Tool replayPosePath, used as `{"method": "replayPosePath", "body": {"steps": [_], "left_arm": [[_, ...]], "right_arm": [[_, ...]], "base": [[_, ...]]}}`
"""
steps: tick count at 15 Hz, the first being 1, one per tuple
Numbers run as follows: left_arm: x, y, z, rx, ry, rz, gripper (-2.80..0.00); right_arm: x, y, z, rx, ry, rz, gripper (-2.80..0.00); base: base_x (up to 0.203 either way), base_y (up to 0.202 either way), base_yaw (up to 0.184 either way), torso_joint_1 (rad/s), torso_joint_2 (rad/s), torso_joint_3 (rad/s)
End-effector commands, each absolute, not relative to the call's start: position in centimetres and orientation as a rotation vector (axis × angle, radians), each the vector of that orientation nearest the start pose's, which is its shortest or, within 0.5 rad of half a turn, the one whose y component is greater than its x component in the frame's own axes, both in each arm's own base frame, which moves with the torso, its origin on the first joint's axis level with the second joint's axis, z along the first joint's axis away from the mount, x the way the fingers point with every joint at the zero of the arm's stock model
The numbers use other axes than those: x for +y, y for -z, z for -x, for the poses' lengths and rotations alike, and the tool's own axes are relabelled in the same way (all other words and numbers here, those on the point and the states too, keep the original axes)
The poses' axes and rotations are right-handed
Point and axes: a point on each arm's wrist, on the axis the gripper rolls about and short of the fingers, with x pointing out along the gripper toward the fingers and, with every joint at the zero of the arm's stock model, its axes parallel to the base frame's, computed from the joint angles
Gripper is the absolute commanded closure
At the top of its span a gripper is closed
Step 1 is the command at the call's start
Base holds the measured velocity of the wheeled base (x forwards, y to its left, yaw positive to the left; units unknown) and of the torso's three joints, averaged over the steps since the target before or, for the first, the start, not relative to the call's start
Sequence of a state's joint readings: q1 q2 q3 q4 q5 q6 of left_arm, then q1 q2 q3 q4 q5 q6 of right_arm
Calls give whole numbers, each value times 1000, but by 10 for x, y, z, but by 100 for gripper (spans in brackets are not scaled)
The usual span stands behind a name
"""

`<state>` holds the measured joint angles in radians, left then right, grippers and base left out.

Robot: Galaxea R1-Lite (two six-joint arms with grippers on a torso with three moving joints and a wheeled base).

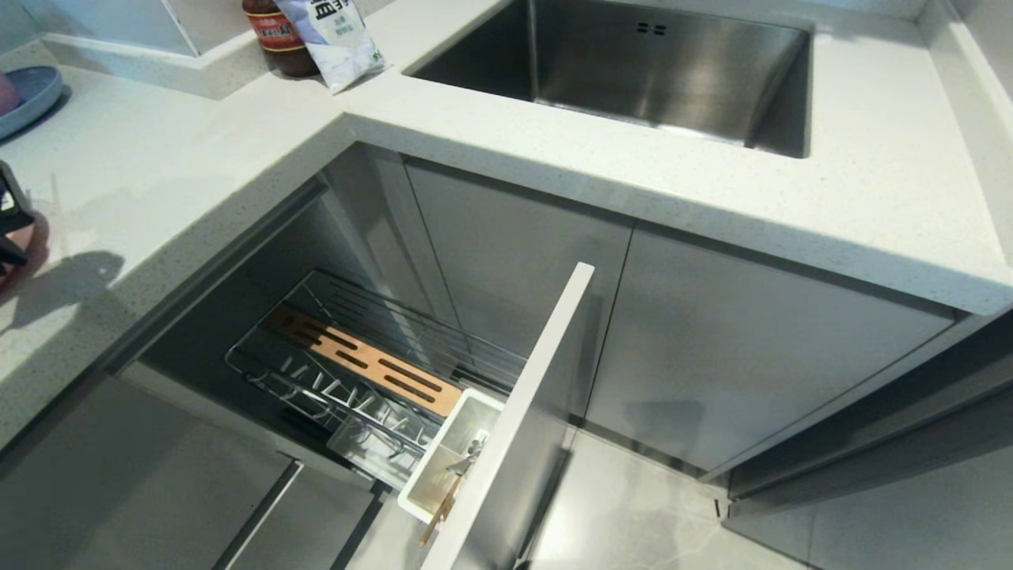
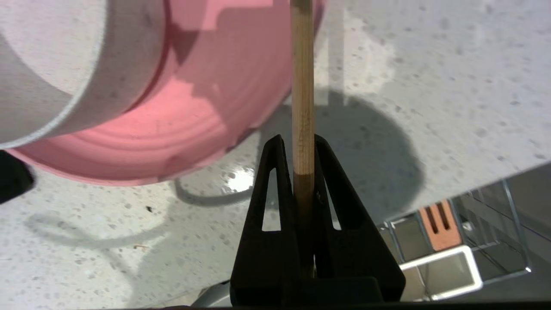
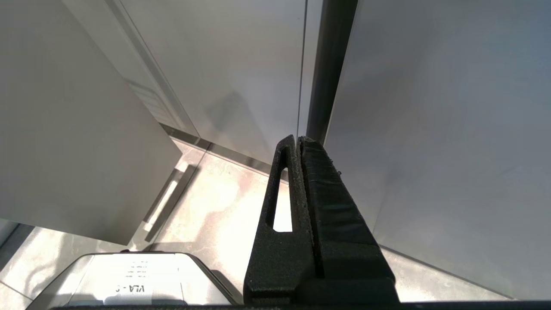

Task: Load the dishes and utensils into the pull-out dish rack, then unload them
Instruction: Take the chopsticks out of the cupboard

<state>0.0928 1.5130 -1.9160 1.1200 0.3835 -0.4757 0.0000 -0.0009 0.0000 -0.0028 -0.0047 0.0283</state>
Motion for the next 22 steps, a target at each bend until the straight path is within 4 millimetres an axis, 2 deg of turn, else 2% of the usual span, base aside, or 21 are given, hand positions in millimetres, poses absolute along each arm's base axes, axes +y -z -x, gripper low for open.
{"method": "replayPosePath", "body": {"steps": [1,7,10,17,22], "left_arm": [[28,-367,-193,611,-648,331,0],[32,-365,-192,619,-709,306,0],[32,-359,-187,681,-758,269,0],[32,-359,-175,676,-783,253,0],[40,-354,-175,710,-835,208,0]], "right_arm": [[0,-76,23,-6,5,-29,0],[0,-75,23,-5,5,-29,0],[0,-75,23,-5,5,-28,0],[0,-75,23,-5,5,-28,0],[0,-75,23,-5,5,-28,0]], "base": [[0,0,0,0,0,0],[0,0,0,0,0,0],[0,0,0,0,0,0],[0,0,0,0,0,0],[0,0,0,0,0,0]]}}
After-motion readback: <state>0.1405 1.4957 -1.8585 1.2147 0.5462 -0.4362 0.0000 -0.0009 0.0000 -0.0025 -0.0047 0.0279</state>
